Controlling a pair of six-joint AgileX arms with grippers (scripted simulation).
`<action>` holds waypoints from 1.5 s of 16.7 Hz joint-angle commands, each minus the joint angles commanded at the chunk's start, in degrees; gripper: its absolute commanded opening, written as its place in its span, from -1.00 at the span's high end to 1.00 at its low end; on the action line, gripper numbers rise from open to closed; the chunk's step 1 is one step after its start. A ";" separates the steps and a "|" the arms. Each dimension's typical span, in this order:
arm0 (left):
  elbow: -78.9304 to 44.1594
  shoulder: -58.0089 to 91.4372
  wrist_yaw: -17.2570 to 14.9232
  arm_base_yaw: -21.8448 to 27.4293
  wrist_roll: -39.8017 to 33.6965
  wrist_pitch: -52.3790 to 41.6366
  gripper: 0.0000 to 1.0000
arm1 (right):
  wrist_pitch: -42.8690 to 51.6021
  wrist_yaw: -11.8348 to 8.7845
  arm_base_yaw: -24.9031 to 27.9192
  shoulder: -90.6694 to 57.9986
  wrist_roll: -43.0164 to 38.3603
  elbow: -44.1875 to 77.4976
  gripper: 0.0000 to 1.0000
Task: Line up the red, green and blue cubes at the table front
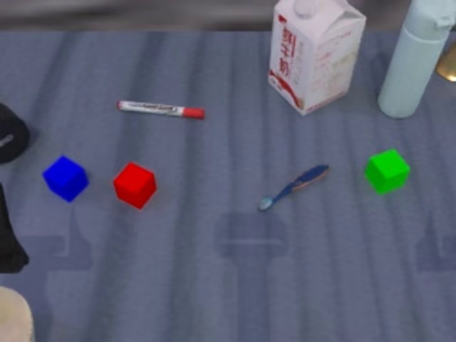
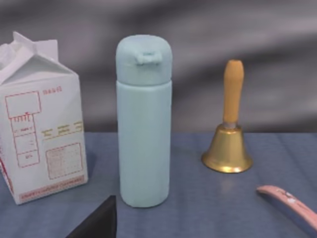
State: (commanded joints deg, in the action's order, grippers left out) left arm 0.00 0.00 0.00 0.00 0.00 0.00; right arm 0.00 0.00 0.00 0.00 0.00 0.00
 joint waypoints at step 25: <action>-83.55 106.76 -0.36 16.69 10.02 -58.36 -1.00 | 0.00 0.00 0.00 0.00 0.00 0.00 -1.00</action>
State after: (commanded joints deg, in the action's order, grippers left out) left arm -83.55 106.76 -0.36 16.69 10.02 -58.36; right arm 0.00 0.00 0.00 0.00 0.00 0.00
